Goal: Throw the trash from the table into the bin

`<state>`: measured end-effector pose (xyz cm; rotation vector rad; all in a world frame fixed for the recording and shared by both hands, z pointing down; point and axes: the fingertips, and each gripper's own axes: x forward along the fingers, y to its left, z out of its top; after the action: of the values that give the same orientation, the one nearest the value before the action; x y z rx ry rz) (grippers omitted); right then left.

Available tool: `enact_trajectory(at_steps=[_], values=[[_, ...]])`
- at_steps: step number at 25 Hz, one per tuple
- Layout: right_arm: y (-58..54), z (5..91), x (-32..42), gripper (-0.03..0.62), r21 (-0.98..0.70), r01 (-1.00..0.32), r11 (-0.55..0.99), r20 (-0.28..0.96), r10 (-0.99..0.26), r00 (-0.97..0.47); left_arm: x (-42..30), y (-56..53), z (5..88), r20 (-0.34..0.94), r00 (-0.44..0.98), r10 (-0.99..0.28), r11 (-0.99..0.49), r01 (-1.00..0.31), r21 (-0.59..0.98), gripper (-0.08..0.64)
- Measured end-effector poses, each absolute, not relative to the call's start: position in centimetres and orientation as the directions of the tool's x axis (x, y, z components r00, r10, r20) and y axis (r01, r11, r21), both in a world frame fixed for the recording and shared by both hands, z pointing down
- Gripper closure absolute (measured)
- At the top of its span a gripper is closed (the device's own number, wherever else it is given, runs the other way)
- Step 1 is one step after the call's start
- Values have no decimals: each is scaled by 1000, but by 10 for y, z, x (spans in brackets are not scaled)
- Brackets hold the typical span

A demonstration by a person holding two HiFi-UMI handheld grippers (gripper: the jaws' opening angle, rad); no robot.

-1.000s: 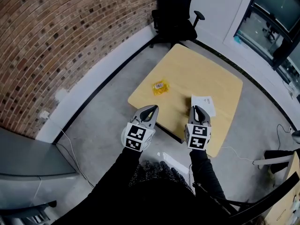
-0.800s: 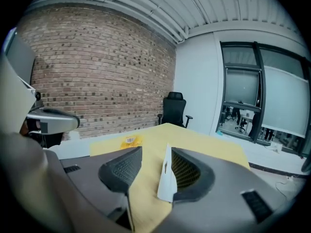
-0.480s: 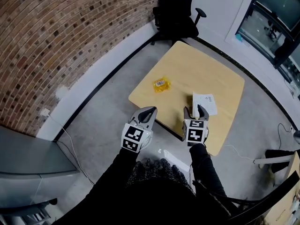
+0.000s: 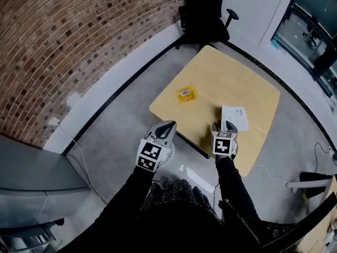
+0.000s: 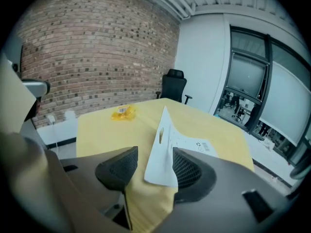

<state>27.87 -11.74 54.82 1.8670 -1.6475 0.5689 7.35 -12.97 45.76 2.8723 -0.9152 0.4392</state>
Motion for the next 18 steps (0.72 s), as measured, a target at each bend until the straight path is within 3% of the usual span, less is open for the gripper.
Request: enact_trajectory(at_steps=[6, 10, 18], values=[[-114, 555, 281, 370, 200, -979, -51, 690, -702, 177, 60, -133, 460, 308, 757, -576, -793, -608, 10, 561], [-110, 552, 285, 522, 242, -968, -68, 663, -717, 216, 55, -134, 462, 305, 746, -592, -779, -627, 21, 561], [-110, 539, 287, 577, 291, -955, -50, 626, -745, 230, 49, -136, 463, 301, 731, -613, -761, -649, 25, 561]])
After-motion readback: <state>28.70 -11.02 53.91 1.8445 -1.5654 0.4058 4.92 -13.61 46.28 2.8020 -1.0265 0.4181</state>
